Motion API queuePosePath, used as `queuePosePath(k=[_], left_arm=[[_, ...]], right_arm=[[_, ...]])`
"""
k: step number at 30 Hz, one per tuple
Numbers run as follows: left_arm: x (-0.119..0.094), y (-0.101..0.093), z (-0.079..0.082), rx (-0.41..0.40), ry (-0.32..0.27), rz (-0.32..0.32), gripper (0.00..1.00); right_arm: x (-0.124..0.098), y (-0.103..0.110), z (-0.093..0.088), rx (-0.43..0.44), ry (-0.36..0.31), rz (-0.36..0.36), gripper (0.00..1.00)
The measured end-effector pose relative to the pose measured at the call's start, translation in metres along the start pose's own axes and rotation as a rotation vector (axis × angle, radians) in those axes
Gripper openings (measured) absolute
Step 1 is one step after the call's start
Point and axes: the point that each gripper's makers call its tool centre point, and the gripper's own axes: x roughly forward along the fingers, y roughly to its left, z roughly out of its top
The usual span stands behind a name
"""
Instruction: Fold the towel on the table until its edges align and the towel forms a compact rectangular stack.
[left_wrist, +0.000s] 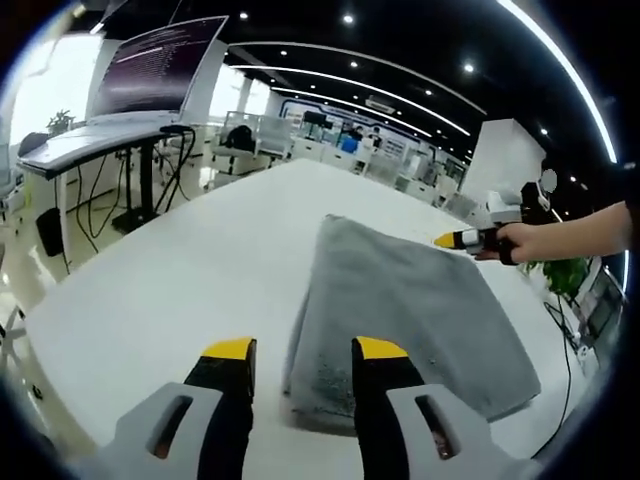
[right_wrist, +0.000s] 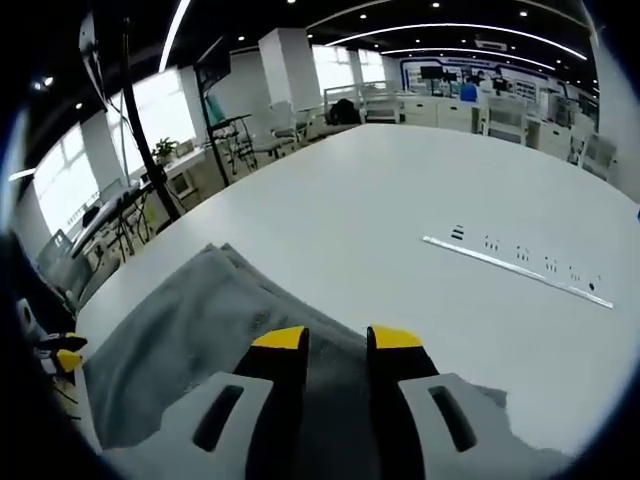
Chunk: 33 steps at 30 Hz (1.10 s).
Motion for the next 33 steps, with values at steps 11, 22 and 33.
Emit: queuePosePath(k=[11,22,33], left_arm=[[0.003,0.004,-0.012,0.063,0.074,0.013,0.33],[0.007,0.000,-0.019,0.115,0.111,-0.001,0.29],[0.006,-0.006,-0.023,0.183,0.137,-0.028,0.26]], right_arm=[[-0.031,-0.044,-0.016,0.022,0.015,-0.098,0.22],[-0.049,-0.066,-0.030,0.046,0.025,-0.154,0.22],[-0.057,-0.074,-0.041,0.057,0.038,-0.171,0.19]])
